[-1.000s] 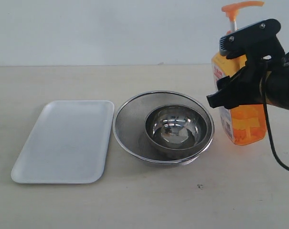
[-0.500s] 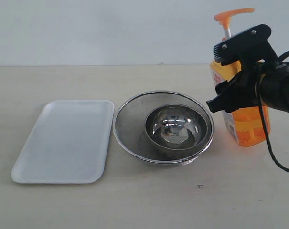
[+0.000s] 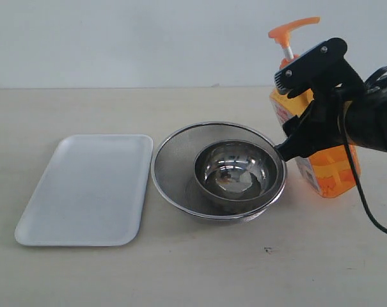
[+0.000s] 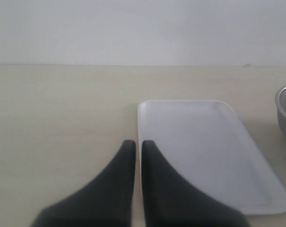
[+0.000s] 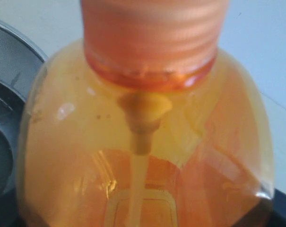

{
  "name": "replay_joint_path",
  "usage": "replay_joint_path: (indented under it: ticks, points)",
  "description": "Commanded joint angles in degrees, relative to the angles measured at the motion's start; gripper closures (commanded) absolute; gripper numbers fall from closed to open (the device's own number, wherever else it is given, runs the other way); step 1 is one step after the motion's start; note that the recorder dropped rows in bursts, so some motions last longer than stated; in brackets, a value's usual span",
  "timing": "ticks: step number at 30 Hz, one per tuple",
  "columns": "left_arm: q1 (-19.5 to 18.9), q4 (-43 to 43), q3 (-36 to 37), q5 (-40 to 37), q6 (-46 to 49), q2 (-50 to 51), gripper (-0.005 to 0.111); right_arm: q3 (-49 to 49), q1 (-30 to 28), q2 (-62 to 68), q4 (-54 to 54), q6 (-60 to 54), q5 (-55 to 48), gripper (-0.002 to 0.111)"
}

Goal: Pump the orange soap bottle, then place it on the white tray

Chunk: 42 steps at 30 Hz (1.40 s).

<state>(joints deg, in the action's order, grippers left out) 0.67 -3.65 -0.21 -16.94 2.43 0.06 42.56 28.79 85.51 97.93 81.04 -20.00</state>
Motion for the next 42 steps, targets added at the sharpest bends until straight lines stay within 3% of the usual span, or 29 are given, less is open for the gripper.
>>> replay_joint_path:
  ticks: [1,31,35,42]
  points:
    - [-0.1,0.0,0.2,0.0,0.2,-0.1,0.102,1.1,-0.3,-0.8,2.0,-1.5,-2.4,0.108]
    - [-0.1,0.0,0.2,0.3,0.2,-0.1,0.102,1.1,-0.3,-0.8,2.0,-0.6,-2.2,0.108]
    - [-0.1,0.0,0.2,4.5,0.2,-0.1,0.102,1.1,-0.3,-0.8,2.0,-0.6,-2.2,0.108]
    - [-0.1,0.0,0.2,19.9,0.2,-0.1,0.102,1.1,-0.3,-0.8,2.0,-0.6,-2.2,0.108]
